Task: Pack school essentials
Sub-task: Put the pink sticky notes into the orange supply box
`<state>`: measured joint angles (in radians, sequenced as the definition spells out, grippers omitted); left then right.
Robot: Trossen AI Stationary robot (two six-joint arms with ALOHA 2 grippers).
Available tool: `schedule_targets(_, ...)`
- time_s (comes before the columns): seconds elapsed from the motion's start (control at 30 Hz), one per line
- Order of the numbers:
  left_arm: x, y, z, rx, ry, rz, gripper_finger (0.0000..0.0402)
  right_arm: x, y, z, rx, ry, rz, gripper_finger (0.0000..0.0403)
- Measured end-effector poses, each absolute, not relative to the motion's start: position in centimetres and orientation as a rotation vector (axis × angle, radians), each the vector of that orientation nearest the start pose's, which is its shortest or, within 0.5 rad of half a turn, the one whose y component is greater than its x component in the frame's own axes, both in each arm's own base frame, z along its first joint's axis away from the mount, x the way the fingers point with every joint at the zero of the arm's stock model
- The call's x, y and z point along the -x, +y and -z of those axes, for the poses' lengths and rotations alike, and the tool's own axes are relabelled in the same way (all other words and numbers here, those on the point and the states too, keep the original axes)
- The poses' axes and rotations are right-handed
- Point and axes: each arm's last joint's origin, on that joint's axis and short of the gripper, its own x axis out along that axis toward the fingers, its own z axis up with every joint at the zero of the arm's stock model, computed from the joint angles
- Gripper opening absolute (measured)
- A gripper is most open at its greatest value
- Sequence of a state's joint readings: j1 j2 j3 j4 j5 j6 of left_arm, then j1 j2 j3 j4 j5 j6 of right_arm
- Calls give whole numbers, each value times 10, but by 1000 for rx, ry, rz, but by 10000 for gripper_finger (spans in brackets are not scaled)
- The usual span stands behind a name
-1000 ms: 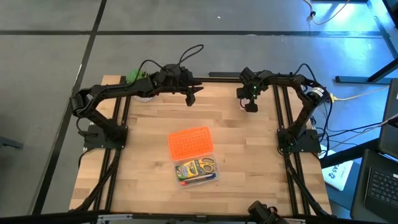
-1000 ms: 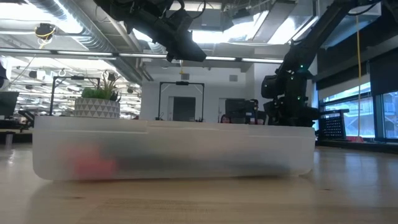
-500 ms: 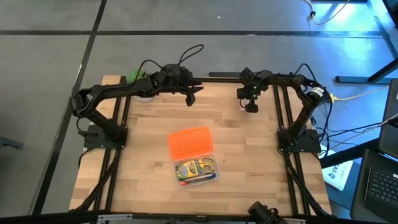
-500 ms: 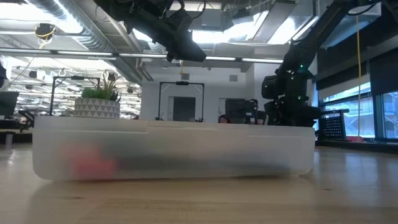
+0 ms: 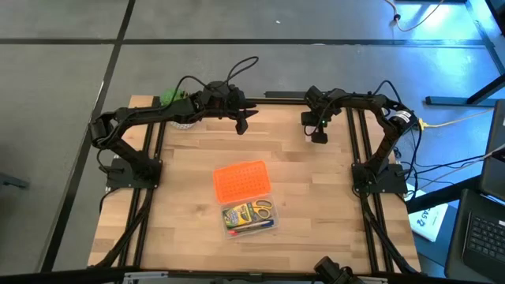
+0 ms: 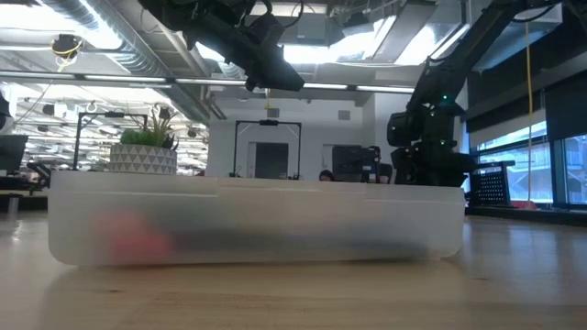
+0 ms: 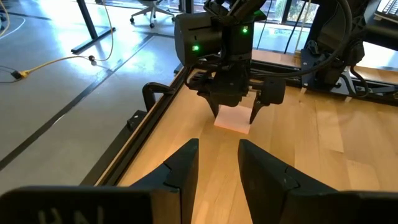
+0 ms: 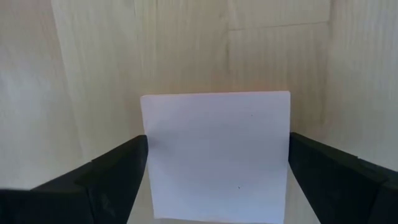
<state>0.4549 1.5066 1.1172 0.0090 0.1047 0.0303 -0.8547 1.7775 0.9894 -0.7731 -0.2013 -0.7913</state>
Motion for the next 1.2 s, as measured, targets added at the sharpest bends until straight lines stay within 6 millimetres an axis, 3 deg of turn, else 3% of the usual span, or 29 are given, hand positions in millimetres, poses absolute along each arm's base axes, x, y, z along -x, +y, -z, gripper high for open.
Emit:
schedule_targets(0.7, -309, 148, -294, 76, 373, -340, 105, -208, -203, -133, -61, 1473, -62, 378)
schedule_targets(1.2, -309, 148, -294, 76, 373, -340, 106, -209, -204, -137, -90, 1456, -21, 378)
